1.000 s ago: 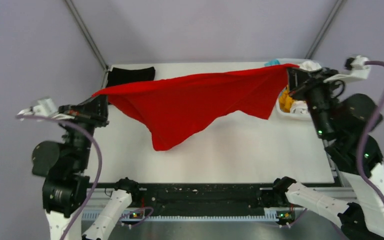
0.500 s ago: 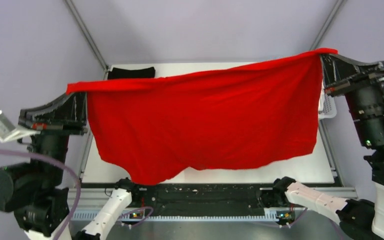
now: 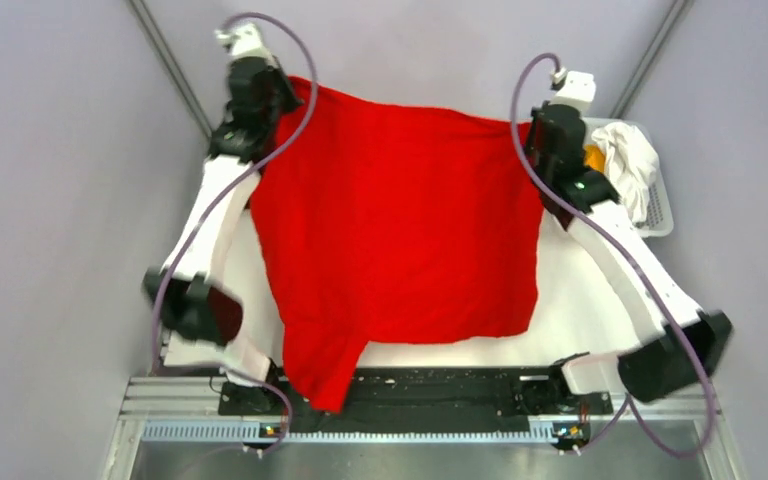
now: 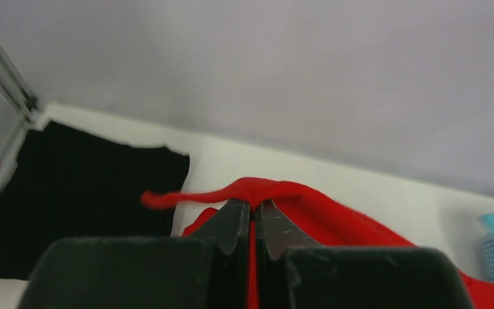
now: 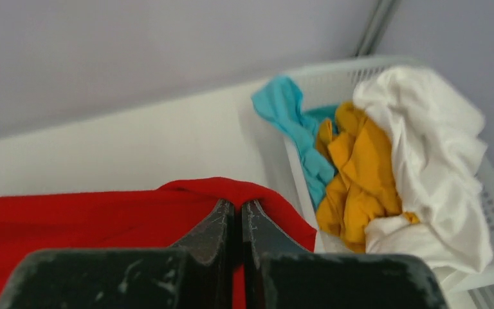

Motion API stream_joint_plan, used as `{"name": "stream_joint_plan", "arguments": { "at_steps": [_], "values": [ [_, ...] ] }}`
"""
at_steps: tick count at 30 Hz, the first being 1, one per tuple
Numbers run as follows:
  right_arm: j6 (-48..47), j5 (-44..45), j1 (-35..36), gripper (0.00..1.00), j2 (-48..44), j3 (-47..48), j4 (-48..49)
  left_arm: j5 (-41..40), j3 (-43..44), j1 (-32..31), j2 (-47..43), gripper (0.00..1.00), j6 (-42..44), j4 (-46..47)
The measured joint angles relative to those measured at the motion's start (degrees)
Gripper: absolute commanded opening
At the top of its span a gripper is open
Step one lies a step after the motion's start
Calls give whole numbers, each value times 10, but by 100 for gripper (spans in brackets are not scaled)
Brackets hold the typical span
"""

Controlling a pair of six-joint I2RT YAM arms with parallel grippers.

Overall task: Fold and stack the t-shirts
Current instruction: Flatten out the tshirt

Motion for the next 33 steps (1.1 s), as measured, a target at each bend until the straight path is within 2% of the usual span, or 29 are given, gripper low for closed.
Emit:
{"name": "stream_joint_plan", "arguments": {
  "at_steps": [1, 2, 3, 4, 5, 7, 9, 11, 13, 20, 23, 26, 33],
  "values": [
    [9, -18, -23, 0, 26, -31, 16, 3, -2, 2, 50, 15, 0, 3],
    [19, -33, -39, 10, 52, -53, 25, 8, -3, 4, 100, 31, 0, 4],
    [26, -46, -49, 28, 79, -66, 33, 14, -2, 6, 150, 52, -1, 3],
    [38, -63, -62, 49, 113, -75, 44, 22, 1, 7, 207, 64, -6, 0],
    [49, -82, -74, 65, 154, -76, 53, 28, 5, 8, 249, 74, -2, -7],
    [73, -116, -89, 79, 223, -68, 68, 36, 33, 9, 341, 97, -13, -38],
    [88, -154, -106, 82, 298, -36, 67, 40, 65, 10, 409, 99, -21, -66],
    [98, -180, -120, 86, 363, 7, 61, 46, 77, 10, 435, 99, -27, -82],
    [105, -199, -128, 96, 394, 27, 61, 51, 80, 11, 437, 99, -29, -92],
    [123, -243, -131, 99, 364, 16, 62, 78, 71, 11, 366, 99, -41, -71],
    [143, -259, -129, 99, 313, -25, 66, 93, 15, 10, 301, 99, -59, -57],
    [157, -266, -116, 99, 251, -85, 61, 115, -79, 5, 224, 99, -77, -45],
    [173, -251, -24, 99, 173, -217, 22, 161, -308, -22, 96, 99, -110, -40]
  ]
}}
